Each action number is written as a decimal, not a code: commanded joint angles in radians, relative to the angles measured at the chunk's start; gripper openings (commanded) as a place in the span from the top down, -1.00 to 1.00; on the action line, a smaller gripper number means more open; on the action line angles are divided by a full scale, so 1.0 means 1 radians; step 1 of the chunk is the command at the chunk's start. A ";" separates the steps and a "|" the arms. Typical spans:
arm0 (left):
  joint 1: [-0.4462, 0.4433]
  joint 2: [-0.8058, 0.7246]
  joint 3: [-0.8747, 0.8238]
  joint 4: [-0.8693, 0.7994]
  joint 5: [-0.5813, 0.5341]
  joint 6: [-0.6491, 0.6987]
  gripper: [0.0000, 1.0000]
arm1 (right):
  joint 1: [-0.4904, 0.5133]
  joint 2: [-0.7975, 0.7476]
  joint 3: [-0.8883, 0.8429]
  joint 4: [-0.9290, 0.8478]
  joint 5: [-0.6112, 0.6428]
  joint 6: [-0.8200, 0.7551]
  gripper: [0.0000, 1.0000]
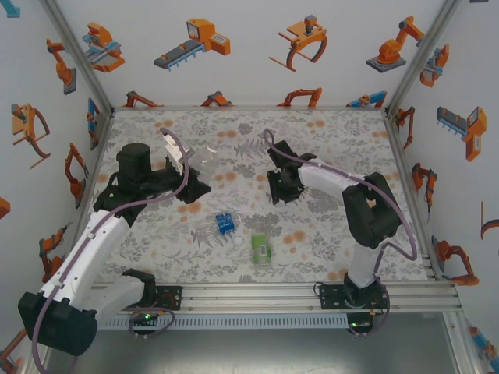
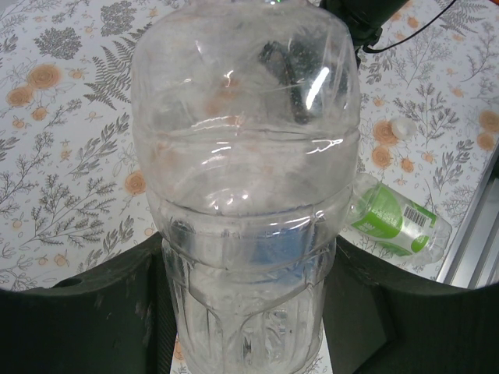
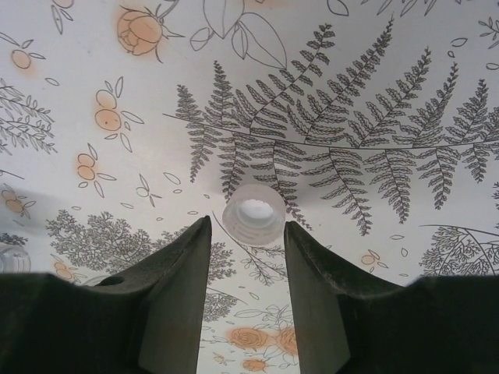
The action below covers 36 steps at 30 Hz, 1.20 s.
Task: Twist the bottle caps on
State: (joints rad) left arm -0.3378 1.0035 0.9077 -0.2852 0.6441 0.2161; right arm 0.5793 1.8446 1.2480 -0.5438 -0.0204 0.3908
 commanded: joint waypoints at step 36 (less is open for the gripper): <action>0.005 -0.010 0.003 0.008 0.019 0.005 0.92 | 0.011 0.016 0.033 -0.007 -0.002 -0.010 0.17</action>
State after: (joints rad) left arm -0.3378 1.0035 0.9077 -0.2848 0.6468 0.2157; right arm 0.5808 1.8458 1.2594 -0.5545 -0.0147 0.3882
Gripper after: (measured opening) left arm 0.580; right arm 0.413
